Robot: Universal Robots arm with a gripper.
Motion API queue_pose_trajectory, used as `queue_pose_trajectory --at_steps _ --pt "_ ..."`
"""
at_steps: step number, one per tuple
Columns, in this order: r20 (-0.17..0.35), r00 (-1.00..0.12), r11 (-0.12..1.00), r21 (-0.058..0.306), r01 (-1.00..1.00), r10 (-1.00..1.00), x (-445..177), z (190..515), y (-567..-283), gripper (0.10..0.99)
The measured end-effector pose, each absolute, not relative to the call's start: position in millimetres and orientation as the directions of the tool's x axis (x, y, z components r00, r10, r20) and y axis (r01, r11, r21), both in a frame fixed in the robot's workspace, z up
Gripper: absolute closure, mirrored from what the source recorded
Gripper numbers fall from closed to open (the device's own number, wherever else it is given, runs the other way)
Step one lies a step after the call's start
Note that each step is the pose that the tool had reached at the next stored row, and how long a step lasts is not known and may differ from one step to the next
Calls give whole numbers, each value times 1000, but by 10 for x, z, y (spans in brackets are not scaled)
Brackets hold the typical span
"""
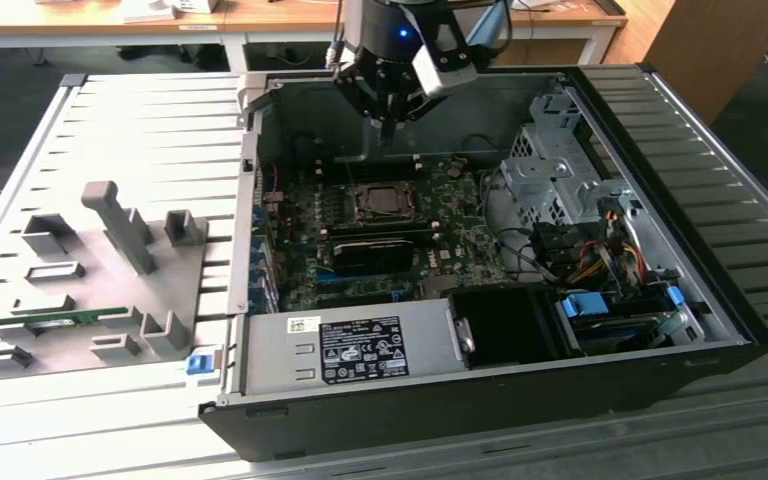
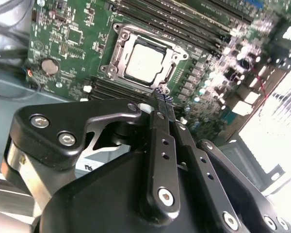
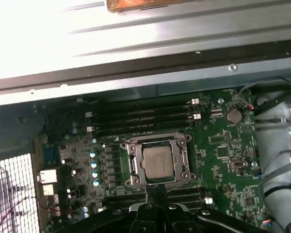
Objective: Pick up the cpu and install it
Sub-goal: 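Install the first cpu locking lever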
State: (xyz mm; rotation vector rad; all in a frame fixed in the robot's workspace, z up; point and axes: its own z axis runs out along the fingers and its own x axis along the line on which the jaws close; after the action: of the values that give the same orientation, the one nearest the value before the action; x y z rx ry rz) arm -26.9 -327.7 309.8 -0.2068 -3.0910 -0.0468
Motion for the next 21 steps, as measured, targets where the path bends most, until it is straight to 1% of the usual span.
queue_pose_trajectory --at_steps 5,10,13,21 --pt "40 -995 995 29 96 94 -286 3062 -3285 980" --pt "38 -995 995 29 93 92 -305 3042 -3290 980" --pt "27 -995 995 30 93 92 -430 3015 -3290 980" --pt "23 -996 995 30 92 91 -441 2964 -3291 980"
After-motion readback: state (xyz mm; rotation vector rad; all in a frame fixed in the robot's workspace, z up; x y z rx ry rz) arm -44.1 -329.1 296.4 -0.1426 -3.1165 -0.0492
